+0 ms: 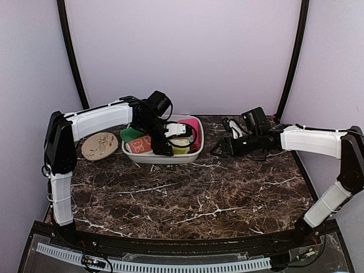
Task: Roll the towels
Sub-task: Place the towel in the storage box.
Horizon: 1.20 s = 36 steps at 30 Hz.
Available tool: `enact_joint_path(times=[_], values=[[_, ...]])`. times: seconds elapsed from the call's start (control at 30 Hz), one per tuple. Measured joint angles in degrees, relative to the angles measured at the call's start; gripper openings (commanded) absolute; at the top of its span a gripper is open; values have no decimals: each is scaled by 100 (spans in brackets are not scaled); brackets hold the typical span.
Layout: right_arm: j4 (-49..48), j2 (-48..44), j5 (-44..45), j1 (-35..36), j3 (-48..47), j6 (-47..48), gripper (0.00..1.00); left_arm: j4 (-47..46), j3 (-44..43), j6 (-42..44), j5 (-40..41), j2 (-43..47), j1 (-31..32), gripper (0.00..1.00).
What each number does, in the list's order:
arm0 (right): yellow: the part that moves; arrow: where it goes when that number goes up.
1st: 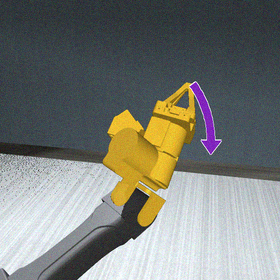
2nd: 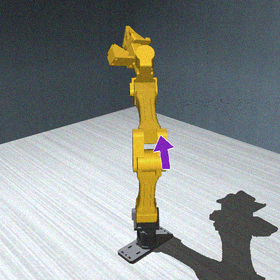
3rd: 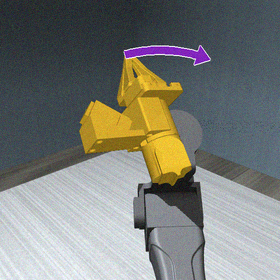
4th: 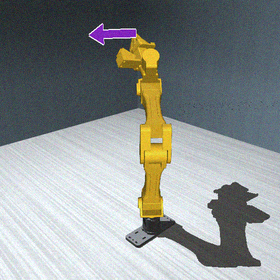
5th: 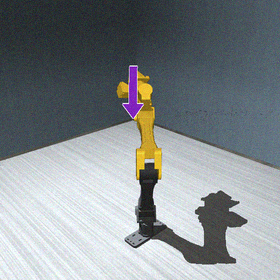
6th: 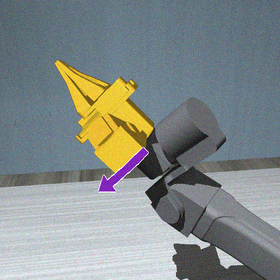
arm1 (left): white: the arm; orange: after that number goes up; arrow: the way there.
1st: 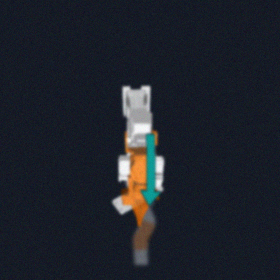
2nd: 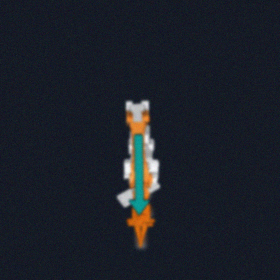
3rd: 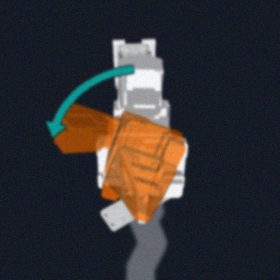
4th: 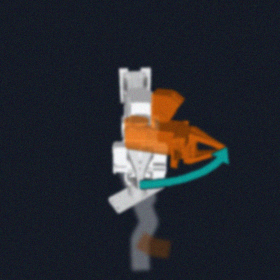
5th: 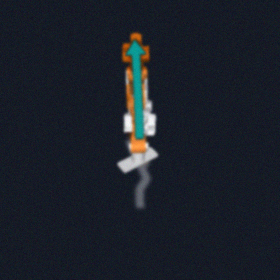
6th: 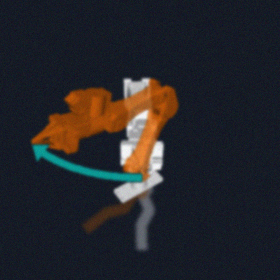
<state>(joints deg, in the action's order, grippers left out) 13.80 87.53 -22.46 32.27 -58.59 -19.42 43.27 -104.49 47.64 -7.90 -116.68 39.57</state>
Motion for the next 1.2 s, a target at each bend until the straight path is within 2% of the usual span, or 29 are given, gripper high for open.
enact_joint_path(times=[0.33,0.63,1.03,1.07,1.1,1.13,1.17,1.2], values=[[-205,278,-98,262,-57,-151,71,691,-79,87,-496,9,-164,73],[-223,291,-83,289,-57,-214,71,-2,-24,-240,-129,35,-367,72],[-186,291,7,289,-57,-205,72,-269,391,-260,-146,63,-367,73],[-170,291,22,289,-57,-203,79,-280,393,-260,-122,63,-367,74],[-146,291,44,289,-57,-192,96,-295,391,-262,-103,66,-367,74],[-111,289,68,289,-57,-184,100,-306,382,-262,-52,68,-367,74],[-63,282,118,289,-61,-157,100,-328,376,-262,9,68,-367,94],[-17,275,173,289,-66,-142,100,-352,372,-260,103,76,-367,98]])
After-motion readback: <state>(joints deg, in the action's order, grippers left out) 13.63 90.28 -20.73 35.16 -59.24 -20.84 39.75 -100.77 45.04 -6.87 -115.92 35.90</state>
